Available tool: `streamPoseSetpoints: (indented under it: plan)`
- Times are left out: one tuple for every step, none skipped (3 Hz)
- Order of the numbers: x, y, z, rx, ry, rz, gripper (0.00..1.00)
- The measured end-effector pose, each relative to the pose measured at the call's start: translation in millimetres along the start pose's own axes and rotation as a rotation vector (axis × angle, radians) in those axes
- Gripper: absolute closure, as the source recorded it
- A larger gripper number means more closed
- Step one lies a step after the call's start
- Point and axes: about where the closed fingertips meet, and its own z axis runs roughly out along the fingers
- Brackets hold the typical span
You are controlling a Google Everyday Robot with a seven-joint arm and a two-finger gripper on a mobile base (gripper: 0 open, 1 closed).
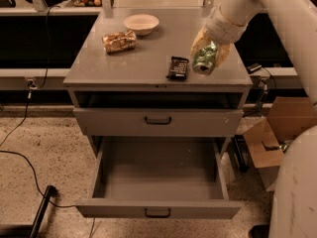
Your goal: Pick green can from middle drawer and place on counter
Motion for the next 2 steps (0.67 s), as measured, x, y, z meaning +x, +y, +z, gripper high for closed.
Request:
streamPoseSetpoints:
  plan:
    - [4,4,22,-0.029,-0.021,0.009,1.0]
    - [5,10,42,-0.053,-0.042,0.023,0.83]
